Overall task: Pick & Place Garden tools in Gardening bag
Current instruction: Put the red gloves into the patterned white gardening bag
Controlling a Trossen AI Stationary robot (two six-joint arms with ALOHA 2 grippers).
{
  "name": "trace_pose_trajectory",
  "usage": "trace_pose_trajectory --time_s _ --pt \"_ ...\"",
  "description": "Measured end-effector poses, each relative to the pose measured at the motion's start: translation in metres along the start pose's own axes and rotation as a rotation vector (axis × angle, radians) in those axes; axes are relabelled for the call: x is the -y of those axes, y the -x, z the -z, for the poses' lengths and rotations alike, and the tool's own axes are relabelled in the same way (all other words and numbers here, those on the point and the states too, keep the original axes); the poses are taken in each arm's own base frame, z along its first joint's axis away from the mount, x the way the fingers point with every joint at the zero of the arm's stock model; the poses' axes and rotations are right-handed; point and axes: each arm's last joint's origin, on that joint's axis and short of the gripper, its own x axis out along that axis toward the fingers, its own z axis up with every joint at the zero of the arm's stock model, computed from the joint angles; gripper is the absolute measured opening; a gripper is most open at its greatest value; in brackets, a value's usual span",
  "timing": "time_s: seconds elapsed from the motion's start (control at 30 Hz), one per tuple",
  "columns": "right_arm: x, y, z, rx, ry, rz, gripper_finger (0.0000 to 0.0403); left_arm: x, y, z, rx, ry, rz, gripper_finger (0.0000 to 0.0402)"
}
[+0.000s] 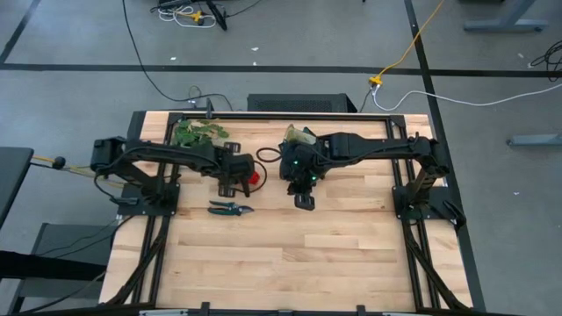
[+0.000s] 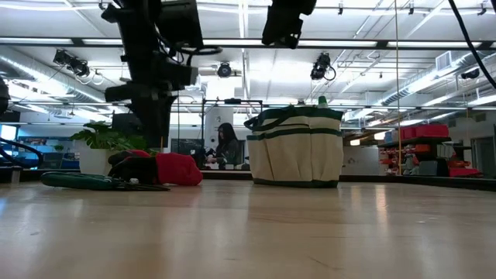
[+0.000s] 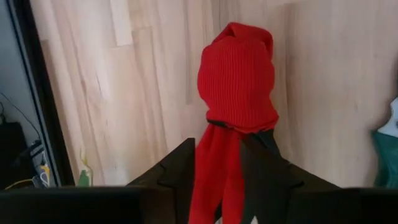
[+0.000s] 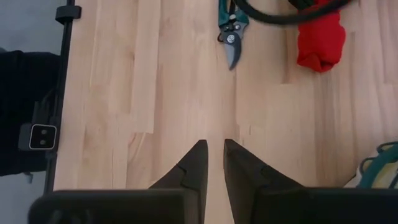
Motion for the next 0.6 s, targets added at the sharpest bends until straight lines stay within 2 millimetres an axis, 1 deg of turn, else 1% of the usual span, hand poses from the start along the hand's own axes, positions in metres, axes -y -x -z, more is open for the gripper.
trace_pose_trajectory --time_s 0.17,0.33,0.43,0.6 --pt "-0.002 -0.001 0.000 0.002 0.013 0.003 0.0049 0.003 -0.010 -0.004 -0.015 -0.008 0.017 0.0184" --pt "-0.002 -0.001 0.000 0.002 0.014 0.004 0.0049 0.006 -0.010 -0.007 0.026 0.014 0.106 0.0219" --pt "-0.002 -0.001 0.000 0.002 0.019 0.004 0.0049 0.005 -0.011 -0.007 0.023 0.036 0.114 0.0228" --pt "-0.002 -0.001 0.000 0.000 0.022 0.005 0.0049 0.008 -0.022 -0.009 -0.006 0.052 0.150 0.0226"
